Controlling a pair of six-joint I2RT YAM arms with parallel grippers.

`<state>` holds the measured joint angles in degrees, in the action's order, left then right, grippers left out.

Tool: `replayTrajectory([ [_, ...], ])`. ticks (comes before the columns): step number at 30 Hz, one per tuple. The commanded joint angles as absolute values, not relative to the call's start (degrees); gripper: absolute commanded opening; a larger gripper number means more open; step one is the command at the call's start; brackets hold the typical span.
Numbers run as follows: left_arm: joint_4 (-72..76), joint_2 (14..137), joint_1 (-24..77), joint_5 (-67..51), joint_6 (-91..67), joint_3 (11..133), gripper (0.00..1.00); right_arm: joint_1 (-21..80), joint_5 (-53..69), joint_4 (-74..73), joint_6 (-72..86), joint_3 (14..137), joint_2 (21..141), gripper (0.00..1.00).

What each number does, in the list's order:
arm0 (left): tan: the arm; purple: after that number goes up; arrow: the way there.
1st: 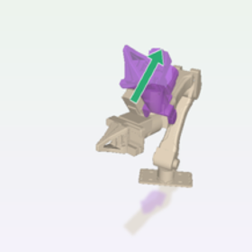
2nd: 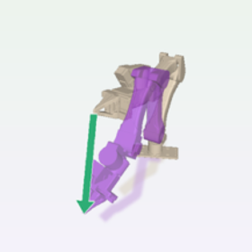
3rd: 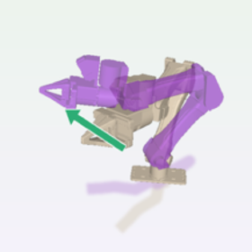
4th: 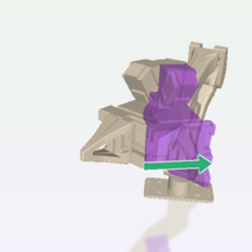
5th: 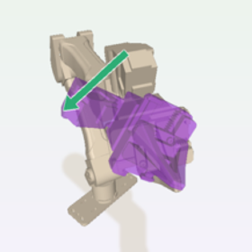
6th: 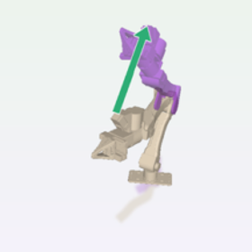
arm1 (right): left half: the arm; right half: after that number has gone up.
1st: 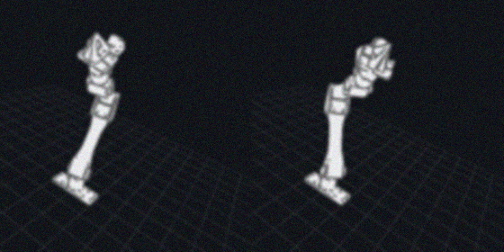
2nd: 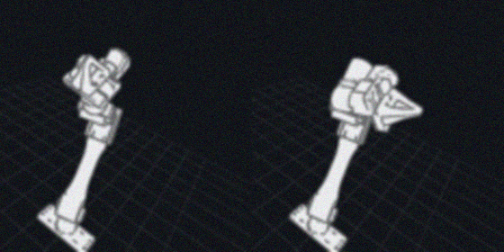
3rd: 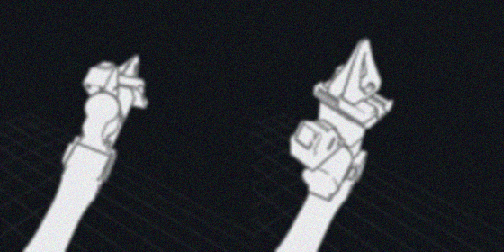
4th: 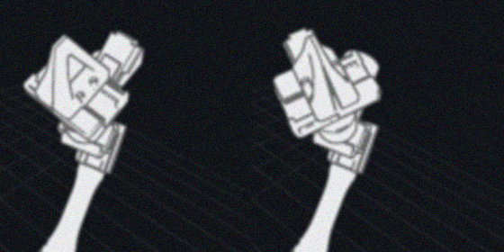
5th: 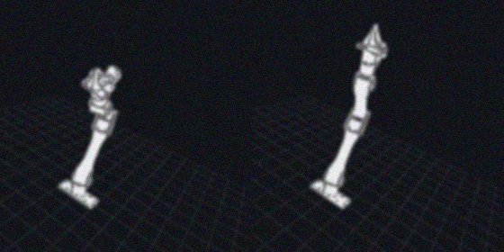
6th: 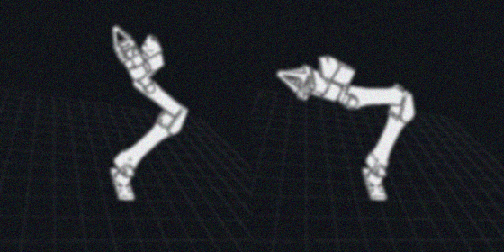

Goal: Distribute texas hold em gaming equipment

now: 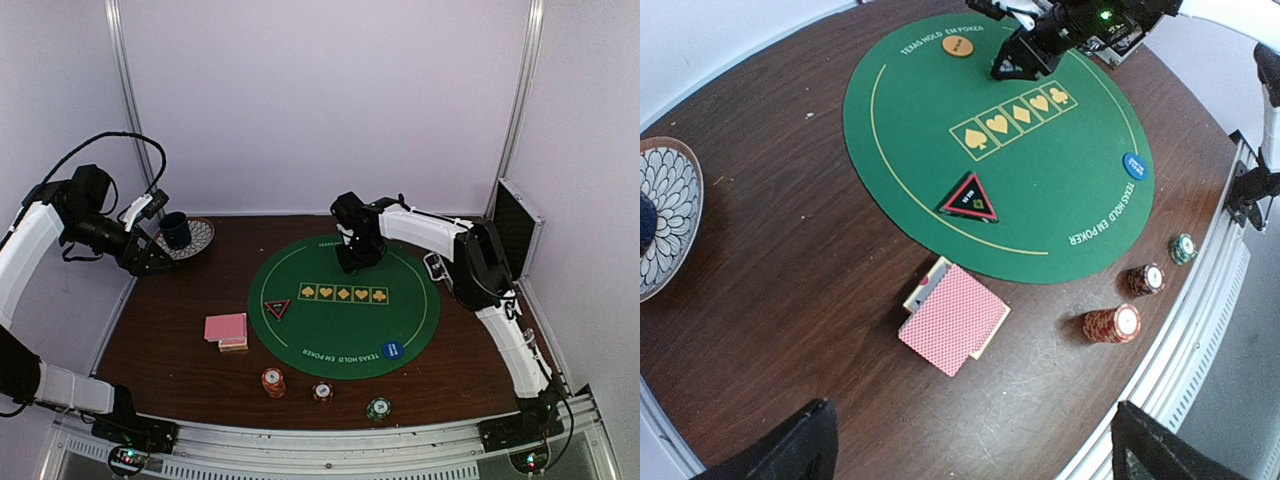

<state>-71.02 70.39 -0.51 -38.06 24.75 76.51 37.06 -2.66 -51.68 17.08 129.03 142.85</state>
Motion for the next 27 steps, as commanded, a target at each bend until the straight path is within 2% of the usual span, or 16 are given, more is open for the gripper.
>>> replayTrajectory([
  [1, -70.1, 70.5, -0.2, -39.5, 24.8, 78.1, 0.98, 36.2, -2.7, -52.8, 17.4, 130.4, 144.4, 0.36],
  [7, -70.2, 70.6, -0.2, -39.0, 25.1, 77.4, 0.98, 35.4, -2.2, -52.5, 17.8, 130.5, 145.4, 0.57],
  [19, -70.1, 69.6, -0.2, -39.1, 25.1, 77.1, 0.98, 35.5, -1.9, -52.9, 16.6, 132.3, 143.1, 0.72],
  [23, -70.3, 69.4, -0.2, -39.0, 24.7, 77.5, 0.98, 37.0, -2.2, -51.5, 15.7, 126.4, 136.5, 0.78],
  [27, -70.4, 68.9, -0.2, -38.7, 24.8, 77.7, 0.98, 40.3, -4.3, -49.0, 15.7, 113.8, 126.2, 0.85],
])
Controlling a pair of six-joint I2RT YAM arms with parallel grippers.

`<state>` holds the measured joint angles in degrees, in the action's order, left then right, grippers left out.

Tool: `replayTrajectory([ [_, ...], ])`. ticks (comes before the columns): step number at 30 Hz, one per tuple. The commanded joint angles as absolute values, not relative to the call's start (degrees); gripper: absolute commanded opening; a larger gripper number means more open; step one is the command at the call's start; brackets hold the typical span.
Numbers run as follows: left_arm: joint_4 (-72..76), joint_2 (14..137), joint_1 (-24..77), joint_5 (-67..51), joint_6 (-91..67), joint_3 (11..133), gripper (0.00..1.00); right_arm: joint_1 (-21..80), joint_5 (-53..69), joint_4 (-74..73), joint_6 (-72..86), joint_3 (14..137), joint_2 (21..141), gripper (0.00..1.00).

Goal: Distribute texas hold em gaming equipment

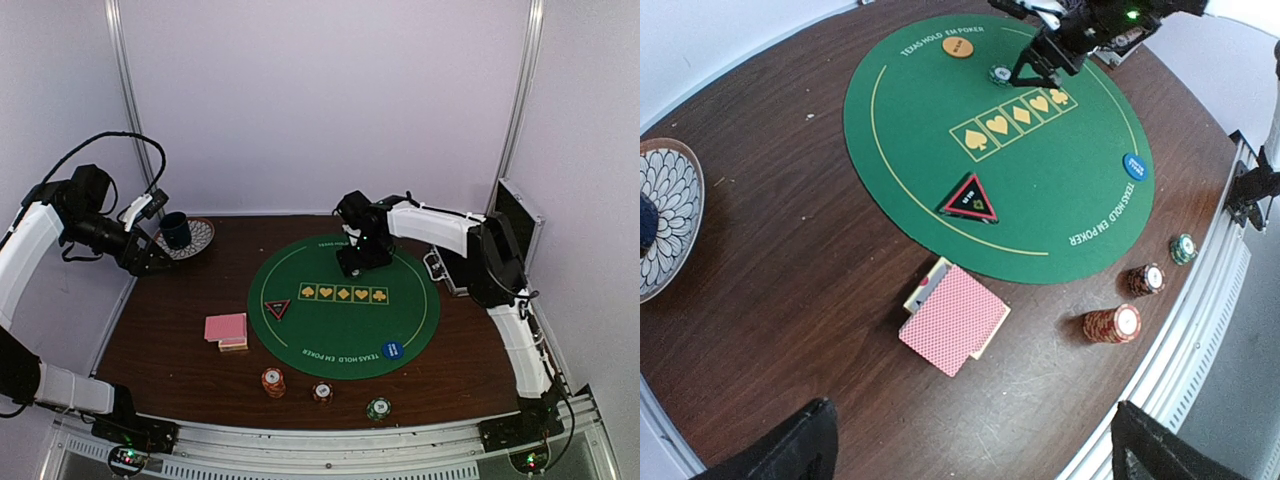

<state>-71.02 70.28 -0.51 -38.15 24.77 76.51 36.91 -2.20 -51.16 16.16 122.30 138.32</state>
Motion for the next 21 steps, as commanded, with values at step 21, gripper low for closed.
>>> replayTrajectory([
  [21, -69.6, 70.1, -0.2, -38.7, 24.0, 78.5, 0.98, 66.0, 4.6, -36.7, 36.9, 53.3, 84.4, 0.85],
])
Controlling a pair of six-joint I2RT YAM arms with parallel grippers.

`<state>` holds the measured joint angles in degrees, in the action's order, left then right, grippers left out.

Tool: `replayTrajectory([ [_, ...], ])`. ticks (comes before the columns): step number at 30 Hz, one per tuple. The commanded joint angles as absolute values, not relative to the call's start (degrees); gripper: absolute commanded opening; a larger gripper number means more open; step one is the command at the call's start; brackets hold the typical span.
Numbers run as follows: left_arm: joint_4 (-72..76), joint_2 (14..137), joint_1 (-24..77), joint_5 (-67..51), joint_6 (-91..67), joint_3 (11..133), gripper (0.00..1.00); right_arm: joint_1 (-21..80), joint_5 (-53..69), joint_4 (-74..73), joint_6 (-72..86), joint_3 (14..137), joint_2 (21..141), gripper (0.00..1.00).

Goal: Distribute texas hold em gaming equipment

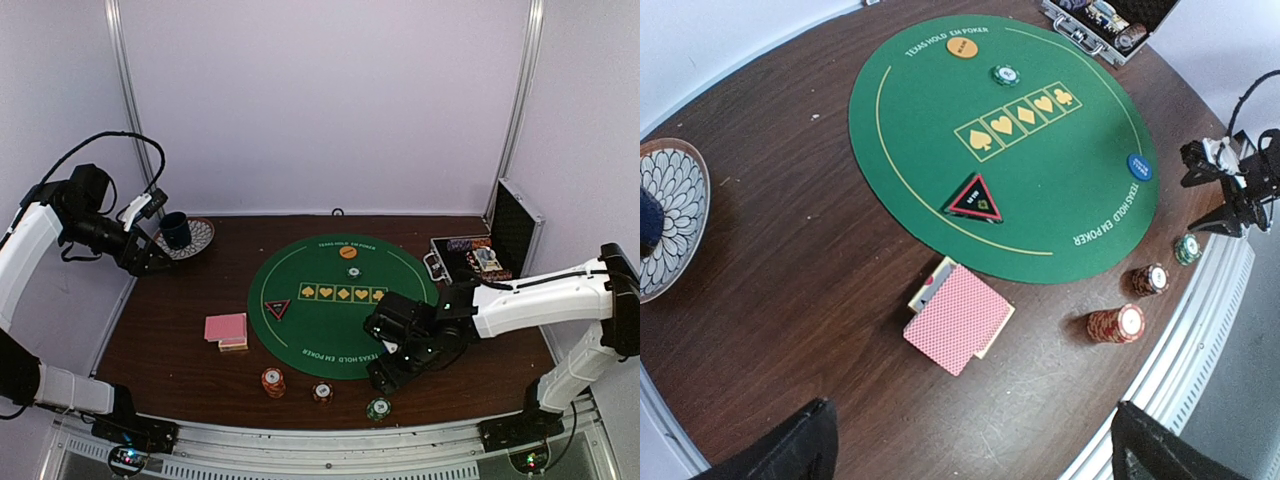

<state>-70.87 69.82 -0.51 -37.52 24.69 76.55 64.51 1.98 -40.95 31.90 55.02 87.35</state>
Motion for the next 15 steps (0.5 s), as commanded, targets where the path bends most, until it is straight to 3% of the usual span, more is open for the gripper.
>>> replayTrajectory([
  [1, -69.6, 70.0, -0.2, -38.6, 24.0, 78.5, 0.98, 66.4, 5.3, -36.2, 37.1, 52.7, 84.2, 0.84],
  [15, -69.6, 69.8, -0.2, -38.1, 24.2, 78.3, 0.98, 70.3, 6.9, -36.1, 36.2, 51.9, 88.4, 0.77],
])
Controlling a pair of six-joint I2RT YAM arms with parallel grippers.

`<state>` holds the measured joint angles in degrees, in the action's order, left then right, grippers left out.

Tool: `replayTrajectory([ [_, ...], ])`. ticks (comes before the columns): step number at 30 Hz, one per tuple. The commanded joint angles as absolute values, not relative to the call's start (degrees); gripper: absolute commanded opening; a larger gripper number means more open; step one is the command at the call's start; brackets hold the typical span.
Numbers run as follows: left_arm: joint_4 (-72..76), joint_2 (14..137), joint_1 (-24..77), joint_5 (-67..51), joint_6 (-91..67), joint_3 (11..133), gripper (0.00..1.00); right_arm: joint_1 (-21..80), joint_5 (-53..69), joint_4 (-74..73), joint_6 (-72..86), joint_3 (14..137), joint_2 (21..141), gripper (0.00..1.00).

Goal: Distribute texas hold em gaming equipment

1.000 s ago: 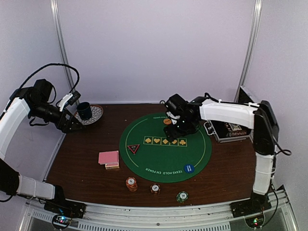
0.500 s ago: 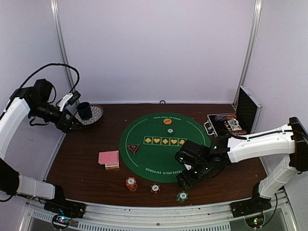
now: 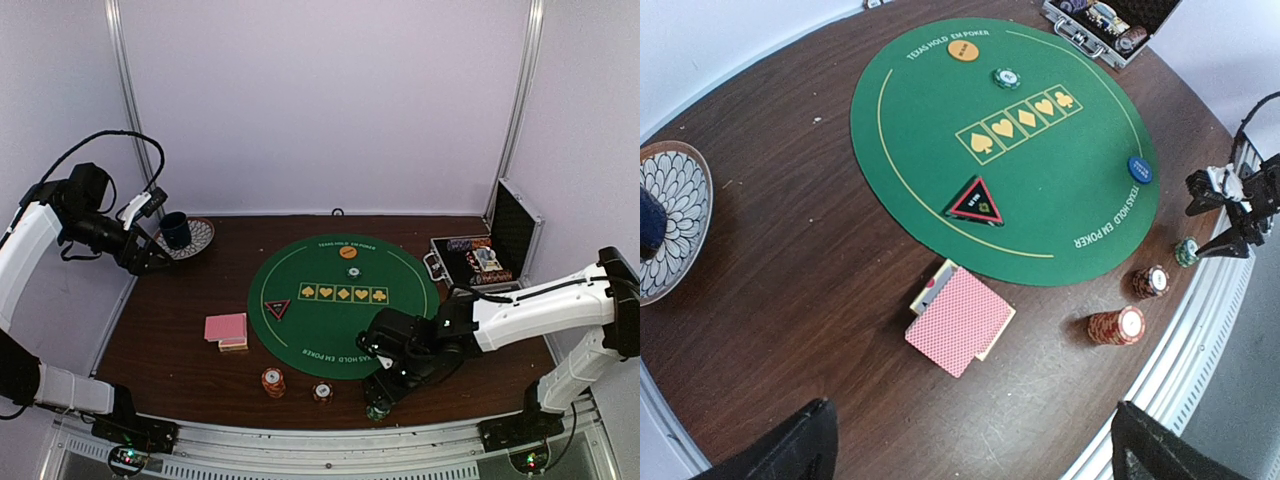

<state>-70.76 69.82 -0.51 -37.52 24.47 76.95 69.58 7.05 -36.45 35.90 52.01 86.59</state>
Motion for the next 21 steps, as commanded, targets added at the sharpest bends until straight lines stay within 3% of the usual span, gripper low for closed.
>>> replayTrajectory([
  [1, -69.6, 69.8, -0.2, -38.1, 24.2, 78.4, 0.98, 70.5, 6.9, -36.0, 36.3, 51.9, 88.8, 0.76],
  [21, -70.3, 69.6, -0.2, -38.1, 24.4, 78.8, 0.98, 74.3, 3.4, -38.4, 36.2, 54.3, 92.4, 0.62],
])
